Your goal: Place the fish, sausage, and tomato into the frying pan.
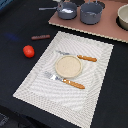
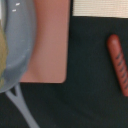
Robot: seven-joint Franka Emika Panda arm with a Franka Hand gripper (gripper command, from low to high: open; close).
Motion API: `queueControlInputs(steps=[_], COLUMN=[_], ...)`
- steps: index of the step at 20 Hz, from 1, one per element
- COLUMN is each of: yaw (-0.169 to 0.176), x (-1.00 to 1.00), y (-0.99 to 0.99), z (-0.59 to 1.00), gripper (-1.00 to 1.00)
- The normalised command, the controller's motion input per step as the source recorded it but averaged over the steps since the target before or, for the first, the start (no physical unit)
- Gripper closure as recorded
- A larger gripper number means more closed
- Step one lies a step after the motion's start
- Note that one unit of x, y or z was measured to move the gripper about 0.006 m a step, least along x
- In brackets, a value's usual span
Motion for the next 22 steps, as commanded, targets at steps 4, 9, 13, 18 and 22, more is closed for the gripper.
queueControlInputs(steps=[4,9,13,18,22], yaw=[0.0,-0.007,-0.075,-0.131,-0.145], x=[-0.04,-0.13,-0.28,-0.36,-0.42], y=[-0.96,-0.91,-0.67,-0.48,-0.46], z=[0.02,-0.11,-0.21,-0.15,-0.3], gripper=[-1.0,-1.0,-1.0,-1.0,-1.0])
